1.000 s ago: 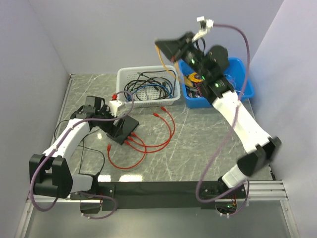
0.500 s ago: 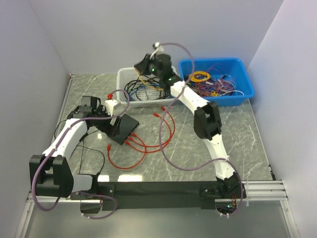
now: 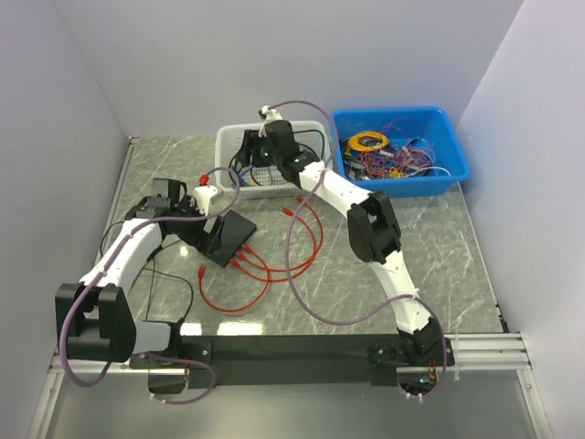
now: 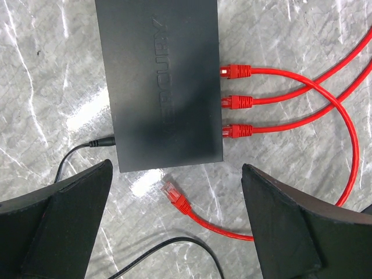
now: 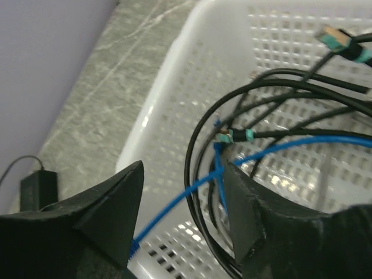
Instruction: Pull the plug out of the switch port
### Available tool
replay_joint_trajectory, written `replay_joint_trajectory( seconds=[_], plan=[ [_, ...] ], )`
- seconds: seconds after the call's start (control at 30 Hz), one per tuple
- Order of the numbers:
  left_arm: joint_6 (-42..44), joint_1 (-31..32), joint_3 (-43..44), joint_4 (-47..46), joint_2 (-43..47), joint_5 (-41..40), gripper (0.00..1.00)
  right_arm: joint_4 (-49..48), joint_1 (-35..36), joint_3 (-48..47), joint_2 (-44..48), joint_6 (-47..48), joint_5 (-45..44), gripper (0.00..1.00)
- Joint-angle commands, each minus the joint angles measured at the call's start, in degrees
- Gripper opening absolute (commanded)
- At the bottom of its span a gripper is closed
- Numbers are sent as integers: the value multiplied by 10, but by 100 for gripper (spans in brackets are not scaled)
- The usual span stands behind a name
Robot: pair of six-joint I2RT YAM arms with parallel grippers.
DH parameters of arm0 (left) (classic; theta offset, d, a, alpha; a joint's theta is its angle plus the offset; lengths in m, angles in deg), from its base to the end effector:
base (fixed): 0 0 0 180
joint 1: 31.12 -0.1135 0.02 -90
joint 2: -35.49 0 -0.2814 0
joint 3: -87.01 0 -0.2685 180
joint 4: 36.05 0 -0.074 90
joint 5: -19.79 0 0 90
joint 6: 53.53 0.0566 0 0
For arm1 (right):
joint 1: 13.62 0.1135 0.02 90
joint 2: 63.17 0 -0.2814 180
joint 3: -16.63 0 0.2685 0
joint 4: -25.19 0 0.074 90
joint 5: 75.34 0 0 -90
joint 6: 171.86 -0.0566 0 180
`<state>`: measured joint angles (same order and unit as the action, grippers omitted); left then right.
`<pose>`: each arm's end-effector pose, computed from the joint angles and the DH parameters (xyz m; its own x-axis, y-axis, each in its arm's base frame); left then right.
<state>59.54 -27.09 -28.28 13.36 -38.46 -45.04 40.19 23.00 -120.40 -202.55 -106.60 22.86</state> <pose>0.2700 -0.0432 0.2339 -0.6723 0.4029 -0.6210 0.5954 0.7928 -0.1303 0.4976 0.3799 0.2469 -0.5102 0.1369 -0.8491 -0.5353 0.7222 0.4381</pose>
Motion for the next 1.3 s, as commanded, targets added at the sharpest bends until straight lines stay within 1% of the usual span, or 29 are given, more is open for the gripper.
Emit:
replay_joint_trajectory(
  seconds=[0.0, 0.03, 0.1, 0.17, 0.2, 0.23, 0.27, 0.3, 0.33, 0.4, 0.43, 0.47, 0.5, 0.53, 0.6, 0.7, 0.77, 0.87, 0.97, 1.0, 1.1, 1.27],
  plan=[
    [7, -3, -3, -5, -14, -7, 99, 26, -6, 12, 106, 35, -33, 66],
    [5, -3, -5, -12, -16, -14, 99, 41, -5, 17, 134, 42, -35, 66],
    [3, -3, -12, -18, -23, -32, 99, 68, -4, 55, 169, 44, -36, 69],
    [5, -3, -19, -26, -29, -38, 99, 71, -2, 144, 237, 40, -34, 69],
    [4, -3, -25, -30, -31, -41, 99, 55, -1, 185, 288, 36, -30, 69],
    [4, -3, -27, -34, -35, -42, 99, 45, 3, 224, 310, 29, -27, 69],
    [2, -3, -31, -40, -37, -45, 99, 35, 6, 301, 331, 23, -12, 69],
    [1, -2, -34, -45, -45, -49, 99, 14, 17, 338, 349, 14, -4, 69],
    [0, -2, -36, -48, -51, -50, 99, 0, 21, 403, 372, -7, 12, 69],
    [-2, 0, -39, -56, -71, -57, 99, -20, 38, 452, 383, -29, 56, 68],
    [-4, 2, -42, -62, -77, -60, 99, -39, 42, 486, 381, -55, 69, 67],
    [-5, 4, -44, -64, -87, -64, 99, -48, 45, 499, 377, -68, 82, 67],
    [-6, 4, -48, -71, -90, -70, 99, -80, 49, 512, 372, -82, 117, 66],
    [-7, 6, -49, -75, -93, -72, 99, -103, 56, 539, 361, -108, 134, 65],
    [-8, 9, -55, -81, -101, -78, 99, -151, 63, 551, 335, -136, 155, 64],
    [-9, 11, -61, -85, -105, -79, 99, -167, 76, 539, 292, -147, 161, 64],
    [-9, 12, -65, -92, -107, -84, 99, -192, 79, 535, 271, -170, 184, 64],
    [-8, 12, -73, -99, -109, -88, 99, -245, 76, 525, 221, -206, 212, 64],
    [-7, 13, -76, -101, -111, -86, 99, -287, 66, 536, 201, -240, 223, 64],
    [-7, 13, -78, -101, -110, -84, 99, -314, 61, 541, 193, -264, 221, 64],
    [-6, 13, -79, -104, -110, -80, 99, -328, 54, 552, 180, -282, 216, 62],
    [-6, 13, -80, -106, -114, -77, 99, -340, 55, 569, 163, -300, 232, 57]
  ],
)
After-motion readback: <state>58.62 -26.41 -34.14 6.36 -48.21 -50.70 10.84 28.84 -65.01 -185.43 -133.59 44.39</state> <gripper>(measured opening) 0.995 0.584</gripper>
